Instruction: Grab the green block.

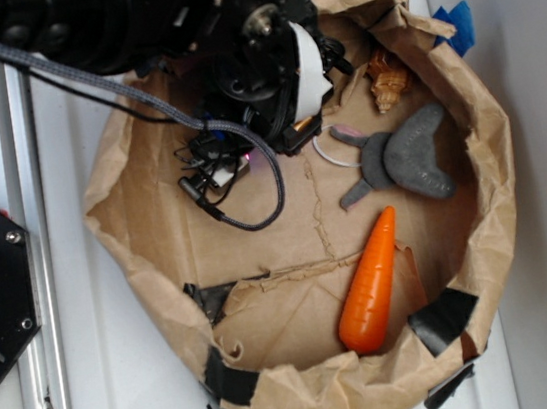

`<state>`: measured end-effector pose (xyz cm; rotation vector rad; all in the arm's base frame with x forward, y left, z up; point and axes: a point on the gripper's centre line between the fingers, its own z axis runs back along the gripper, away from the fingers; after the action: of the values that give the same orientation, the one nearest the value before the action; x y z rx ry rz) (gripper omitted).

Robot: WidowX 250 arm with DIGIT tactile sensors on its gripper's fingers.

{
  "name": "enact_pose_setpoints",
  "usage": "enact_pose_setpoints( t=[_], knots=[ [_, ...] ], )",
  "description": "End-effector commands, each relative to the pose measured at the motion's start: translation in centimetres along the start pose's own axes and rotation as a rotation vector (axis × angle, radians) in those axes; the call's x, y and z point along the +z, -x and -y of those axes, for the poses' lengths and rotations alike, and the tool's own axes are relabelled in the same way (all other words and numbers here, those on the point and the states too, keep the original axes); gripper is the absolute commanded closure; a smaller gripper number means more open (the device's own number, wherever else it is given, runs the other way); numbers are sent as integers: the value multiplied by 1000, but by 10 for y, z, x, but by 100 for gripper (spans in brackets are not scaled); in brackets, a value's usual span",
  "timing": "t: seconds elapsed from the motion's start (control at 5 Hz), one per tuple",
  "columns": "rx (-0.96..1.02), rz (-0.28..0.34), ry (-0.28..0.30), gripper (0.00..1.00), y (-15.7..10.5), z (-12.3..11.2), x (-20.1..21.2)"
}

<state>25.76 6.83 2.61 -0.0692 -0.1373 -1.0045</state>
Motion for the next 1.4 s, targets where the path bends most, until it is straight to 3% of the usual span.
enact_pose_setpoints(
  t=[0.0, 0.8, 1.2],
  knots=[
    [-12, 3, -15, 0, -4, -9, 7],
    [55, -41, -57, 0, 44, -7, 18],
    [68, -71, -21, 0, 47, -2, 7]
  ],
)
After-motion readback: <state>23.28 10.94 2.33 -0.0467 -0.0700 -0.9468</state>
